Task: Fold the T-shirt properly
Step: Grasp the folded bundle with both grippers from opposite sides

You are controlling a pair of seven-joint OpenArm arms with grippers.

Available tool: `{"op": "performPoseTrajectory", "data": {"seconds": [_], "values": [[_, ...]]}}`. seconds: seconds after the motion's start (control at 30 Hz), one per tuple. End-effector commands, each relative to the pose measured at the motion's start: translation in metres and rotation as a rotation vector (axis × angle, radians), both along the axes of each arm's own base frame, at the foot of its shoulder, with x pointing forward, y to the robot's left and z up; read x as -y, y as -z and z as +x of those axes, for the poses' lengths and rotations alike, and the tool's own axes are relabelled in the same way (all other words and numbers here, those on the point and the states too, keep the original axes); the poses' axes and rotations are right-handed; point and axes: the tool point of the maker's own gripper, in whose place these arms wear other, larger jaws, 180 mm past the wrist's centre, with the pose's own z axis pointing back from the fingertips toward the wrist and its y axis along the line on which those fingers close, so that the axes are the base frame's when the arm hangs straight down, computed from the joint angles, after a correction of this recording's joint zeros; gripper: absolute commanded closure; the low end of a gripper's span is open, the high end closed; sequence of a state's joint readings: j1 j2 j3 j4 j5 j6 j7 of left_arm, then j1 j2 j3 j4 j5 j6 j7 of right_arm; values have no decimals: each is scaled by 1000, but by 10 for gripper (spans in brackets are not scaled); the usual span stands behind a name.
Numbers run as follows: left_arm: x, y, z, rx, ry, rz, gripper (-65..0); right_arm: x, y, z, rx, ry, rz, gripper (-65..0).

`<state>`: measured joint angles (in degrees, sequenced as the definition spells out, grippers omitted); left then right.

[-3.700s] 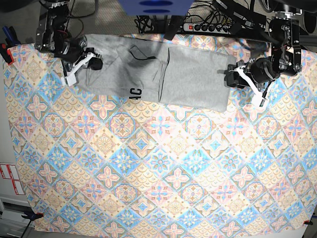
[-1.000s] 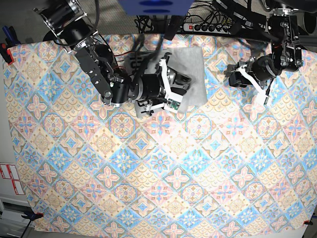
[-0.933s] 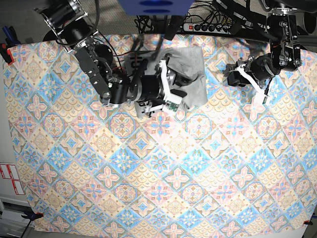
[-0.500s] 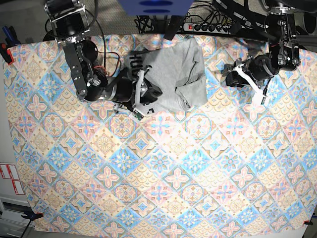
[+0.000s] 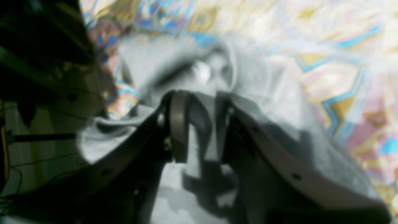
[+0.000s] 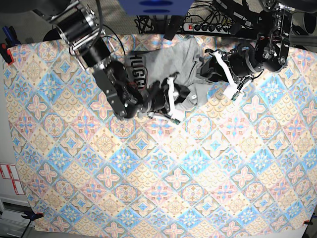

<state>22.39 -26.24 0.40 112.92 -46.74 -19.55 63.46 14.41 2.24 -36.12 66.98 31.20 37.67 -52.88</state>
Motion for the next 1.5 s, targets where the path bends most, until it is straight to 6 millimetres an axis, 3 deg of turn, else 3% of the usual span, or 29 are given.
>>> {"op": "performPoseTrajectory", "data": {"seconds": [0.0, 0.1, 0.27, 0.43, 0.57, 0.7, 0.87, 1.0, 1.13, 1.33, 1.47], "values": [[1, -8, 5, 31, 3, -11, -185, -18, -21, 18, 36, 5, 67, -139], [1, -6, 1, 22, 5, -12, -185, -30, -25, 28, 34, 28, 106, -139], [4, -7, 0, 21, 8, -20, -185, -35, -51, 51, 117, 69, 195, -138], [6, -7, -1, 20, 16, -25, -185, 0, -59, 65, 197, 86, 165, -135], [28, -3, -18, -12, 114, -39, -185, 35, -72, 91, 250, 174, 158, -135], [52, -1, -21, -14, 213, -49, -185, 51, -66, 94, 226, 242, 161, -135], [34, 12, -2, 17, 197, 55, -185, 60, -59, 91, 218, 249, 144, -135], [34, 14, 17, 54, 168, 85, -185, 59, -54, 85, 202, 252, 144, -135], [17, 34, 30, 30, 63, 135, -185, 59, -49, 79, 188, 251, 142, -135], [-6, 71, 11, -89, 37, 207, -185, 58, -44, 72, 174, 248, 140, -135], [-28, 84, -1, -140, 36, 253, -185, 58, -44, 72, 173, 248, 139, -135]]}}
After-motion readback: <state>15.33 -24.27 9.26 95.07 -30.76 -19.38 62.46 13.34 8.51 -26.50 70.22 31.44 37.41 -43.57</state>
